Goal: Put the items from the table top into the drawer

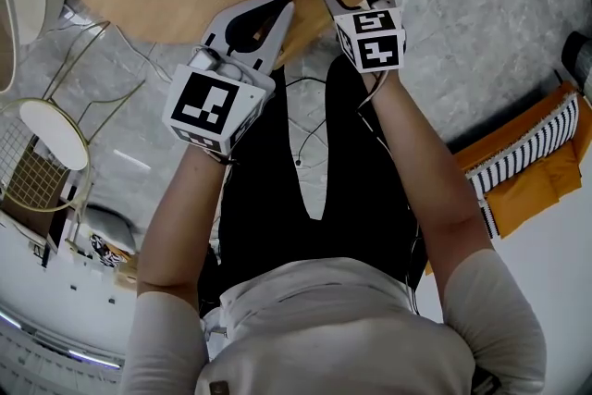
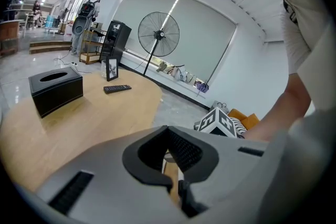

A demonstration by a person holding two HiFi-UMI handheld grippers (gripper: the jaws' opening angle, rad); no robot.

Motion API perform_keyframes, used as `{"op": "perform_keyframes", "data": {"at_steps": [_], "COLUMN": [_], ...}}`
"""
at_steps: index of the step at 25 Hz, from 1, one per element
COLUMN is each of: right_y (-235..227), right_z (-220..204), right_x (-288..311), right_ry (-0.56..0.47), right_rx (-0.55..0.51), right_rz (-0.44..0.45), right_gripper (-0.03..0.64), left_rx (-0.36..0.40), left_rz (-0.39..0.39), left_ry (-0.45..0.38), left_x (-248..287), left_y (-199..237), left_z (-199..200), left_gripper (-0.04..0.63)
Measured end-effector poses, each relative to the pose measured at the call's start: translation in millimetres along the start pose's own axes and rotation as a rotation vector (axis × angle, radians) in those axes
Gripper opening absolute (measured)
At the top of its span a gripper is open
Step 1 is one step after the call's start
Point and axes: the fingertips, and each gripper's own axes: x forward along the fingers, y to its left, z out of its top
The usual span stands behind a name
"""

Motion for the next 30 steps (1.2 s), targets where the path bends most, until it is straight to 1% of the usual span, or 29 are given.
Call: {"op": "perform_keyframes", "data": {"at_steps": [2, 5, 8, 10, 14, 20, 24, 27, 30], "right_y": [-2, -1, 3, 11, 25, 41, 64, 80, 103], "right_z": [7, 25, 42, 56, 82, 134, 162, 192, 203], "right_x": [-13, -39, -69, -91, -147, -224, -293, -349, -400], "right_ry": [-0.022, -0.063, -0.095, -0.118, -0.166, -0.297, -0.375, -0.458, -0.508], "right_rx": [-0.001, -0.022, -0.055, -0.076, -0.120, -0.223, -0.294, -0.340, -0.432], "right_rz": [0.000, 0.008, 0.015, 0.036, 0.082, 0.106, 0.135, 0.149, 0.170], "right_gripper": [0.256, 0.206, 0.172, 0.128, 0.066, 0.043, 0.032, 0.031, 0.029], "left_rx": [0.004, 0.012, 0.011, 0.005, -0.013, 0.030, 0.068, 0.101, 0.124], "left_rz": [0.005, 0.020, 0.033, 0.039, 0.042, 0.066, 0.088, 0.120, 0.149], "left_ry": [-0.003, -0.018, -0.038, -0.047, -0.054, -0.128, -0.176, -0.238, -0.288], "left_x": [-6, -17, -34, -46, -72, -109, -144, -168, -196], "left_y": [-5, -12, -21, -28, -52, -84, -114, -134, -160], "left_z": [6, 20, 34, 43, 64, 116, 155, 193, 217], "left_gripper": [0.009, 0.009, 0.009, 0.009, 0.009, 0.009, 0.009, 0.009, 0.009]}}
